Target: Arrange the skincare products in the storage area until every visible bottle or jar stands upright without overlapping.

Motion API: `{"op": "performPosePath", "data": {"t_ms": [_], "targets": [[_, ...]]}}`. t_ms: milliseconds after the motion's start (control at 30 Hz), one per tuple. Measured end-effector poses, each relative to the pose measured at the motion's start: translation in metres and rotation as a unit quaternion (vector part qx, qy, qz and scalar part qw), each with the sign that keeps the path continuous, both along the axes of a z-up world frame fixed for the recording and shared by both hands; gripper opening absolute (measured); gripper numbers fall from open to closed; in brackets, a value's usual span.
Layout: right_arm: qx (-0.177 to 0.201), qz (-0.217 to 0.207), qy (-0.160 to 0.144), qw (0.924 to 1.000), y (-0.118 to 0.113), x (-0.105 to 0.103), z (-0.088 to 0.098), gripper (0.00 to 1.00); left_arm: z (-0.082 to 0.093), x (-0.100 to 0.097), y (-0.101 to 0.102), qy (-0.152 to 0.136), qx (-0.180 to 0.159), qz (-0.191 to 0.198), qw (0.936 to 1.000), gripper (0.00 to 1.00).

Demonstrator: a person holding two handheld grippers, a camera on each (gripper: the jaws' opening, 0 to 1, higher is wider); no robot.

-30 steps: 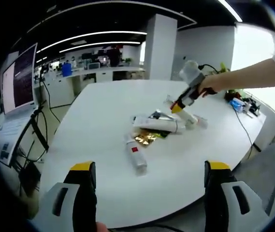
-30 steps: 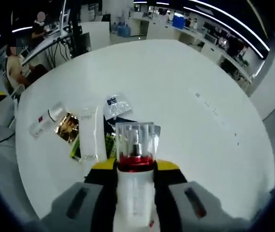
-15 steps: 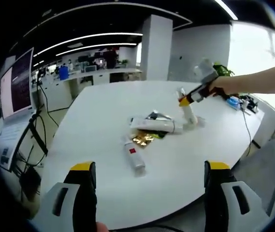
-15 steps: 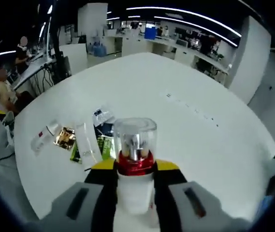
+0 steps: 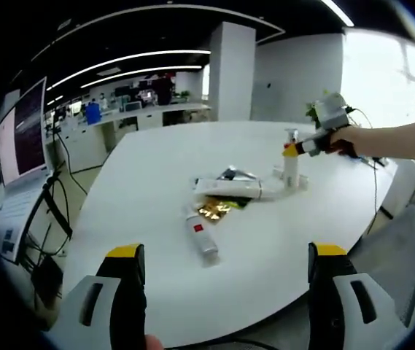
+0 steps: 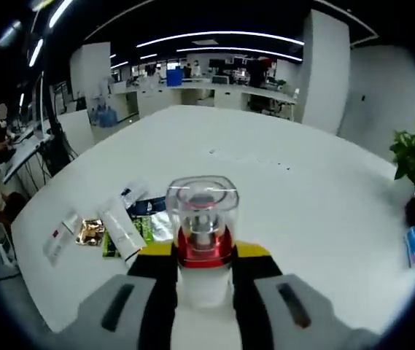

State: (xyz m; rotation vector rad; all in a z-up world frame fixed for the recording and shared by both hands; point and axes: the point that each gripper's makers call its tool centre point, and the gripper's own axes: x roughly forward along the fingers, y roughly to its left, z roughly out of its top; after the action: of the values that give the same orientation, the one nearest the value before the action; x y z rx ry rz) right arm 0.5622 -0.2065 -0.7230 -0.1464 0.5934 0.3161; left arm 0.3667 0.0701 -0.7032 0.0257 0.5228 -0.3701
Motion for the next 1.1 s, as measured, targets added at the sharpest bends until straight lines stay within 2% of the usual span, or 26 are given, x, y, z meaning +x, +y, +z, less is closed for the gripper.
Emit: {"op": "performPosePath", "data": {"t_ms": [533, 833, 1100], "targets": [[0.016, -0.073, -0.048, 0.9961, -0.012, -0.016, -0.004, 0.28, -0.001, 0.0, 0.0, 0.0, 0.004, -0.001, 1.0, 0.9], [0.007, -0.097, -0.063, 0.9932, -0.014, -0.019, -0.003, 0.28, -0.001, 0.0, 0.0, 0.0, 0.005, -0.003, 1.0, 0.9], [0.011, -0.13, -0.066, 0.9893, -0.029, -0.027, -0.003, 0.28, -0.002, 0.0, -0.001, 0.001, 0.006, -0.005, 1.0, 0.9]]}}
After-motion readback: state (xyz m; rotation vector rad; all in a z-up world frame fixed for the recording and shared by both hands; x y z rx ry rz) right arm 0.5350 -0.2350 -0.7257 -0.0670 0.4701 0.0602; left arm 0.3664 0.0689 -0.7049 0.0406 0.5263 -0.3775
